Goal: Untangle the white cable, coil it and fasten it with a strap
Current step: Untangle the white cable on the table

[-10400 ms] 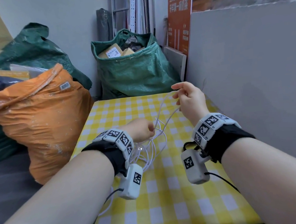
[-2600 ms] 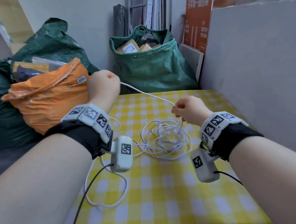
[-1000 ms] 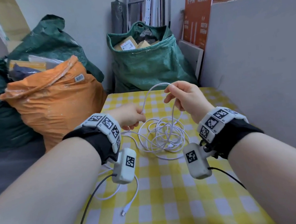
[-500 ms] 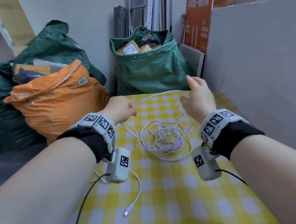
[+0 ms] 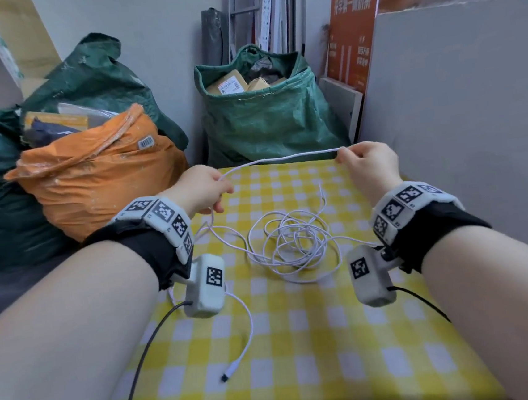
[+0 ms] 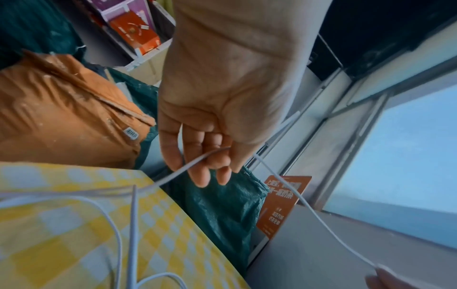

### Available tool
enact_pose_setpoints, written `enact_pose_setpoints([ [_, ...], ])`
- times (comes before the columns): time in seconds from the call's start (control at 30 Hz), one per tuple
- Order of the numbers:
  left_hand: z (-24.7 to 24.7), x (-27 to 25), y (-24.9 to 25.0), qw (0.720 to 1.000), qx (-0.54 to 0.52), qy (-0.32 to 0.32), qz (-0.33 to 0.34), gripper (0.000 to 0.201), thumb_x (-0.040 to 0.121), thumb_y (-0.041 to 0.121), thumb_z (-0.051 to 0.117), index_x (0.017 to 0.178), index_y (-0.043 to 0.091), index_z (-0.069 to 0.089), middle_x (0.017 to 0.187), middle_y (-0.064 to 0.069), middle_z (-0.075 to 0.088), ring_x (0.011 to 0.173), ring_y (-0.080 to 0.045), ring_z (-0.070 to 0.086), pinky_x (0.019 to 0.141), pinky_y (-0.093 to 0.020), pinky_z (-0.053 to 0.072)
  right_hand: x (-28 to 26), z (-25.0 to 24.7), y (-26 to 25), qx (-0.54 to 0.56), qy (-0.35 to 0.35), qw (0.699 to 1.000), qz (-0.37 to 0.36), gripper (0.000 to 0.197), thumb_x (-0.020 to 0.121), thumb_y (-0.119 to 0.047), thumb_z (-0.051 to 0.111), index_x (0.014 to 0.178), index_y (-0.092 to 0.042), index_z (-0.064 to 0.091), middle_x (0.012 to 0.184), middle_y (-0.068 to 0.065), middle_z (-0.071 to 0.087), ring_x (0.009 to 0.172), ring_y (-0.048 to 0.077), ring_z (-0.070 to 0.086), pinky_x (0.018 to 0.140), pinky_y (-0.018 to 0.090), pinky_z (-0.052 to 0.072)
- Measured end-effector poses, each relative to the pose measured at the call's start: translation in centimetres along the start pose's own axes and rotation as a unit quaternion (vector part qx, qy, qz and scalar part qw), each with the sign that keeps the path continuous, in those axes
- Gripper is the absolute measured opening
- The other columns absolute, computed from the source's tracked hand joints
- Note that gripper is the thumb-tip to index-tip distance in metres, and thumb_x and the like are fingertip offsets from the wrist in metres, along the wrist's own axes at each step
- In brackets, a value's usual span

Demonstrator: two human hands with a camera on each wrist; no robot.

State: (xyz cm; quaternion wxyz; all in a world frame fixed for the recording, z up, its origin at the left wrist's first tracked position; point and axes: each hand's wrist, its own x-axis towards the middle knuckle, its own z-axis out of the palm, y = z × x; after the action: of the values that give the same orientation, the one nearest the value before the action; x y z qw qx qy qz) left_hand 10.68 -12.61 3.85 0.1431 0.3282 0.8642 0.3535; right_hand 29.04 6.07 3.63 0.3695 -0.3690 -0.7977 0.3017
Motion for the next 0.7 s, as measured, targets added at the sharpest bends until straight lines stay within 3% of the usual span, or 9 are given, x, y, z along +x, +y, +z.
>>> enact_pose_setpoints([
  [0.13,0.1,-0.2,-0.2,0.999,0.007,0.010,-0.038,0.020,0.092,0.016,0.052,0.074,0.011,0.060,0.060,-0.005,0.053,0.062,-0.020,0.056,0.055,-0.025,0.040,0.9,-1.4,1.8,-0.029,0.095,0.993,0.062,0.032,0.095,-0.026,0.046,0.101,-0.006,0.070,0.102,0.018,0.068,0.103,0.034,0.058,0.084,0.034,0.043],
  [0.27,-0.1,-0.3,-0.2,0.993,-0.021,0.009,-0.116,0.024,0.096,0.013,0.041,0.077,0.008,0.056,0.066,-0.007,0.057,0.065,-0.022,0.053,0.057,-0.026,0.037,1.4,-2.5,2.8,-0.064,0.127,0.983,0.120,0.034,0.098,-0.025,0.040,0.116,-0.008,0.064,0.119,0.017,0.064,0.114,0.034,0.054,0.088,0.032,0.040],
  [0.33,0.2,-0.4,0.1,0.992,-0.052,-0.001,-0.118,0.029,0.098,0.015,0.036,0.081,0.005,0.057,0.068,-0.009,0.059,0.063,-0.021,0.055,0.057,-0.025,0.041,1.4,-2.2,2.8,-0.072,0.081,0.988,0.110,0.037,0.095,-0.021,0.042,0.129,-0.017,0.058,0.130,0.014,0.058,0.118,0.032,0.053,0.096,0.032,0.040],
  [0.43,1.0,-0.9,1.5,0.987,-0.133,-0.034,-0.078,0.038,0.102,0.023,0.032,0.081,0.004,0.057,0.070,-0.010,0.060,0.062,-0.020,0.058,0.052,-0.023,0.050,0.0,-0.5,1.5,-0.083,-0.045,0.995,0.027,0.055,0.090,-0.018,0.054,0.141,-0.035,0.041,0.152,0.007,0.028,0.130,0.025,0.043,0.106,0.031,0.034],
  [0.47,1.2,-1.1,2.1,0.983,-0.163,-0.051,-0.061,0.039,0.103,0.024,0.034,0.080,0.004,0.058,0.070,-0.010,0.059,0.062,-0.020,0.059,0.051,-0.022,0.052,-0.5,0.2,0.8,-0.085,-0.078,0.993,-0.017,0.053,0.089,-0.021,0.059,0.138,-0.035,0.045,0.150,0.005,0.030,0.129,0.023,0.044,0.105,0.030,0.036],
  [0.5,1.4,-1.3,2.8,0.978,-0.190,-0.070,-0.044,0.039,0.103,0.026,0.035,0.081,0.003,0.058,0.071,-0.011,0.059,0.062,-0.021,0.060,0.051,-0.021,0.053,-0.9,0.8,0.1,-0.068,-0.112,0.990,-0.059,0.046,0.088,-0.023,0.063,0.132,-0.031,0.054,0.140,0.005,0.043,0.119,0.021,0.053,0.099,0.028,0.043],
  [0.53,1.5,-1.5,3.5,0.973,-0.212,-0.088,-0.027,0.039,0.103,0.027,0.036,0.082,0.003,0.059,0.072,-0.012,0.059,0.063,-0.022,0.062,0.052,-0.021,0.055,-1.4,1.3,-0.8,-0.029,-0.159,0.984,-0.081,0.036,0.087,-0.023,0.065,0.122,-0.024,0.063,0.119,0.002,0.058,0.098,0.018,0.062,0.082,0.023,0.051],
  [0.6,1.8,-1.8,4.9,0.959,-0.258,-0.114,0.007,0.037,0.102,0.027,0.037,0.084,0.002,0.058,0.072,-0.011,0.057,0.059,-0.020,0.064,0.054,-0.022,0.056,-2.6,2.1,-2.4,0.029,-0.296,0.951,-0.086,0.018,0.087,-0.023,0.065,0.103,-0.015,0.070,0.078,-0.006,0.062,0.060,0.009,0.057,0.050,0.015,0.046],
  [0.7,2.0,-2.1,6.5,0.919,-0.357,-0.158,0.057,0.032,0.102,0.024,0.038,0.088,0.002,0.058,0.071,-0.009,0.057,0.058,-0.017,0.065,0.058,-0.023,0.057,-3.7,3.0,-3.7,0.046,-0.432,0.897,-0.087,0.008,0.092,-0.024,0.059,0.097,-0.019,0.064,0.069,-0.004,0.056,0.053,0.009,0.050,0.048,0.018,0.041],
])
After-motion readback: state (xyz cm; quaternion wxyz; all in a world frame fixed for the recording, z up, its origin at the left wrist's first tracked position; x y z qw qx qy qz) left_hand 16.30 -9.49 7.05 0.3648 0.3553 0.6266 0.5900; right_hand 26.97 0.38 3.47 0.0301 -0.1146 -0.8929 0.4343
